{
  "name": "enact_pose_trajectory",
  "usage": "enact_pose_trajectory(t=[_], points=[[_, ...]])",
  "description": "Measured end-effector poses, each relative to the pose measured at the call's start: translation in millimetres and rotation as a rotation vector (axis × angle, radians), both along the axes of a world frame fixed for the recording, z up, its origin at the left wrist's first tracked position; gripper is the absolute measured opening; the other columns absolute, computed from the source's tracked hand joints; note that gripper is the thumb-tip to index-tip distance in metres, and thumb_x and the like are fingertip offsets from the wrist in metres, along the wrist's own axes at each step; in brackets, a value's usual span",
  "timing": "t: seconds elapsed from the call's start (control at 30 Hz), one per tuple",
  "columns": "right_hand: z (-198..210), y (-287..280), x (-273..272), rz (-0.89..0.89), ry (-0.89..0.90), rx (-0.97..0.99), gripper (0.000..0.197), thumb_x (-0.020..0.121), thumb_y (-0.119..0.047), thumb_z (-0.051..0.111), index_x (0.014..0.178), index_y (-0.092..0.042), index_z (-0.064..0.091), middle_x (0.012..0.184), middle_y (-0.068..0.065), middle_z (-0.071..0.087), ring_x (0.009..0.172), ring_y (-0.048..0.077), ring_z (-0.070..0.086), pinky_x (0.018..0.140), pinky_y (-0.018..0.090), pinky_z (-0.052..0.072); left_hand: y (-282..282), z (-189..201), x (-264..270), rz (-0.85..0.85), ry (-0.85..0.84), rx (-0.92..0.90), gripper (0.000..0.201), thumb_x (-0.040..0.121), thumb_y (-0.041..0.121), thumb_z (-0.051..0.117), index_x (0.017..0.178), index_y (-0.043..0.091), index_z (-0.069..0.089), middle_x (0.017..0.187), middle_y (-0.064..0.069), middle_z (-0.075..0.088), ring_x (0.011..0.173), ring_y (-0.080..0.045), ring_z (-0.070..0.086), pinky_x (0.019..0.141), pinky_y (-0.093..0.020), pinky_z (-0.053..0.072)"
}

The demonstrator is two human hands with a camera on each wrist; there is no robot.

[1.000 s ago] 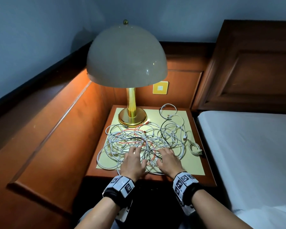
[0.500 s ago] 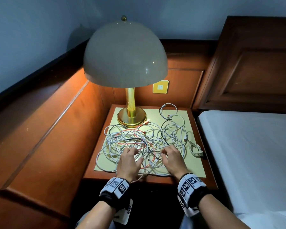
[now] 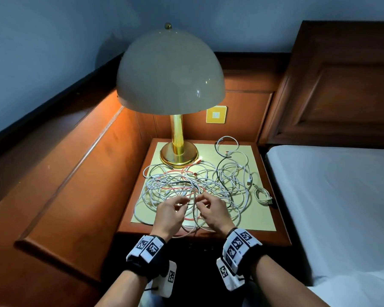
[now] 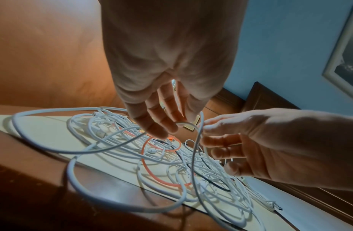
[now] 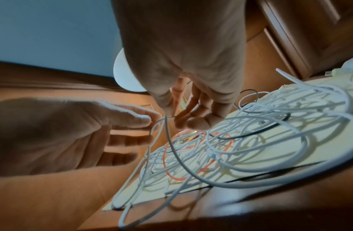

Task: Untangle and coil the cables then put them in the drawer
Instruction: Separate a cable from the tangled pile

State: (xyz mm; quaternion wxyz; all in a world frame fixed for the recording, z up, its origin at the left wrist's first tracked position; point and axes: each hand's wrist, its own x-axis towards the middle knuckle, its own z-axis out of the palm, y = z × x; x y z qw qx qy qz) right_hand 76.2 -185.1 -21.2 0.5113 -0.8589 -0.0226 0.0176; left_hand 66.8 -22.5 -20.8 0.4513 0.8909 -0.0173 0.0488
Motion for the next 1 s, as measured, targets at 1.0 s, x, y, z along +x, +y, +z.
enact_pose_trajectory(t=[1.0], points=[[96,-6,-72,0.071,-0.5,-0.014,0.014,0.098,-0.021,0.064,0.105,-0.013,0.074,0.095,-0.005,0.073,0.074,0.0,0.063,0.061,0.006,0.043,5,78,-49,0.076,0.2,-0.729,0.019,0.103,0.035,0.051,0.114,0.029,0.065,0.117,0.001,0.07,0.105,-0.017,0.067,0.078,-0.033,0.054]])
